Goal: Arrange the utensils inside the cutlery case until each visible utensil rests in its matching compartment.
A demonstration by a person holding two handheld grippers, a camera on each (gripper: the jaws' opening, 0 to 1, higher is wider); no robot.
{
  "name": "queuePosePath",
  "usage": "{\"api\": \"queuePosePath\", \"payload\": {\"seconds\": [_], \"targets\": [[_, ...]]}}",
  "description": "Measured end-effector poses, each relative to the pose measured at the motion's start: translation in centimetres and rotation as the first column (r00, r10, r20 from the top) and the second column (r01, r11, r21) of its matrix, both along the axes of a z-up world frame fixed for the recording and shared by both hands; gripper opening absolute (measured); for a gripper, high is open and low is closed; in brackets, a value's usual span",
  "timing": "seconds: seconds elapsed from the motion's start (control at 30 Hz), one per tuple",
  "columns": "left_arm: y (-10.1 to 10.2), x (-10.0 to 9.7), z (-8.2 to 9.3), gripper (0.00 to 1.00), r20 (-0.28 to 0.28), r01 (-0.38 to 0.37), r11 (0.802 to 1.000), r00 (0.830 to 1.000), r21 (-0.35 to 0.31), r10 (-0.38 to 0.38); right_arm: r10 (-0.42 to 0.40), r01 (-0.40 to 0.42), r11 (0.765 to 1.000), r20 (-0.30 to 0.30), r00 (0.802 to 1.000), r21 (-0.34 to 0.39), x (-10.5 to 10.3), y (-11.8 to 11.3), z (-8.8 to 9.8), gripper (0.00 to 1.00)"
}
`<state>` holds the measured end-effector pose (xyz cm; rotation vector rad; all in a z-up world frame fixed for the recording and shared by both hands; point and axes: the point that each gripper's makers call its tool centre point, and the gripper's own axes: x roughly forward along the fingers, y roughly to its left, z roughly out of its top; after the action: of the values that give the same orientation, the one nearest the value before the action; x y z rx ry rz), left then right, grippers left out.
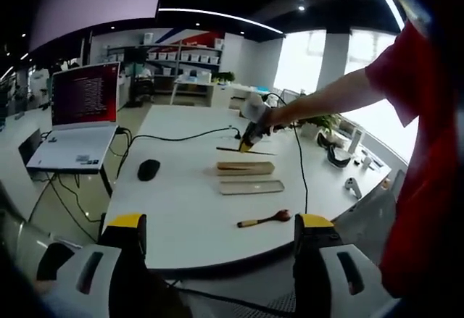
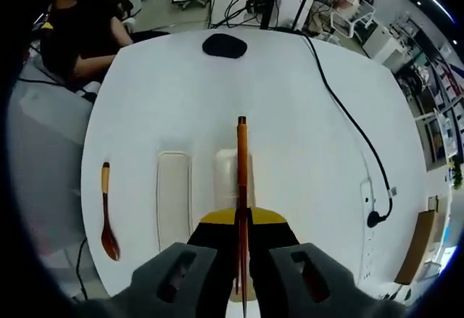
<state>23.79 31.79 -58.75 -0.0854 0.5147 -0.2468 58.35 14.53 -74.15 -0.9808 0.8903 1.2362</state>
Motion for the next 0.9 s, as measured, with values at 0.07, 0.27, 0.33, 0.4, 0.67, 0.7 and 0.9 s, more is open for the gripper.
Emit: {"api": "queuePosePath", "payload": {"seconds": [0.07,0.27,0.33,0.4,0.67,0.7,0.9], "targets": [[-0.1,0.0,0.0,0.86,0.002,0.003,1.0,1.0,-0.001,-0.003,-0.006,0.006,1.0,-0.004,1.0,-0.001,0.1,0.0,-0.2,0.01],[0.0,0.0,0.1,0.85,0.006,0.001,1.0,1.0,-0.003,-0.001,-0.015,0.014,1.0,-0.006,1.0,-0.015,0.3,-0.3,-1.2,0.01],[0.0,-0.1,0.1,0.85,0.0,0.009,1.0,1.0,0.009,-0.009,-0.024,0.024,1.0,-0.016,1.0,-0.007,0.4,-0.3,-1.7,0.01],[0.0,-0.1,0.5,0.85,0.021,0.016,1.0,1.0,0.018,-0.017,-0.027,0.027,1.0,-0.021,0.999,-0.003,0.1,-0.2,-2.1,0.01],[-0.1,0.1,0.4,0.86,0.021,0.021,1.0,1.0,0.011,-0.021,-0.04,0.039,0.999,-0.035,0.999,-0.023,0.7,-0.8,-4.5,0.01],[-0.1,0.1,0.4,0.86,0.022,0.02,1.0,1.0,0.007,-0.02,-0.042,0.041,0.999,-0.034,0.999,-0.026,0.7,-0.9,-4.7,0.01],[0.3,0.5,0.6,0.86,0.035,0.021,1.0,0.999,0.001,-0.022,-0.05,0.048,0.998,-0.049,0.998,-0.03,0.7,-1.0,-5.6,0.01]]}}
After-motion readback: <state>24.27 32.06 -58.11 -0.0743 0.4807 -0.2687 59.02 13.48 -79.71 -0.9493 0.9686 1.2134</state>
